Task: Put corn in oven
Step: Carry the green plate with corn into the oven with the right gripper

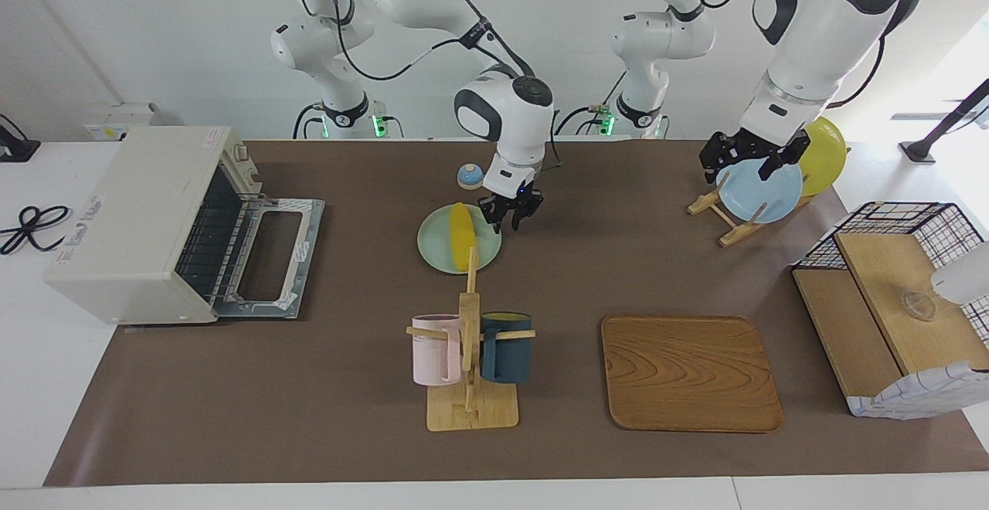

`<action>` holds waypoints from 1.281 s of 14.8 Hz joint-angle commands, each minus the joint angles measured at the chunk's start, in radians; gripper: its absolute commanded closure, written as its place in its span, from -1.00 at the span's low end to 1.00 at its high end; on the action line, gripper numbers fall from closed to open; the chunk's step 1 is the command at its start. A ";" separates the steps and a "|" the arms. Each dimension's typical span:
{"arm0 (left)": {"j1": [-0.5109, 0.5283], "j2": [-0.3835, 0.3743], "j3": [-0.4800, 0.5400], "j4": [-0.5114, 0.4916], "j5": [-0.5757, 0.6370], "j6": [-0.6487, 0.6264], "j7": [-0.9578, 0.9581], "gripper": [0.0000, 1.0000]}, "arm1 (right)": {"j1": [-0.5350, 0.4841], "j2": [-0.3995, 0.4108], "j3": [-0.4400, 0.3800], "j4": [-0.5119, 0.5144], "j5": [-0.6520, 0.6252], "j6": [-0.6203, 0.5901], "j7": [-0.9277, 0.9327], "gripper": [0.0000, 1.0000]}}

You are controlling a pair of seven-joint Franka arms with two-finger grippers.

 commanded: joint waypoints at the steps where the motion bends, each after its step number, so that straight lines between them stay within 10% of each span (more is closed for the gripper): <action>1: 0.001 -0.010 0.000 -0.009 -0.051 0.046 -0.037 -1.00 | -0.012 -0.016 0.005 -0.072 -0.016 0.073 0.007 0.14; 5: -0.002 -0.003 0.000 -0.010 -0.055 0.053 -0.035 -1.00 | -0.012 -0.023 0.005 -0.093 -0.016 0.081 0.006 0.35; 8: -0.004 0.004 0.000 -0.009 -0.052 0.042 -0.028 -1.00 | -0.014 -0.026 0.004 -0.104 -0.018 0.081 0.006 1.00; 19: 0.001 0.014 -0.009 0.002 -0.052 0.038 -0.035 -1.00 | -0.064 -0.032 -0.002 0.017 -0.200 -0.195 -0.071 1.00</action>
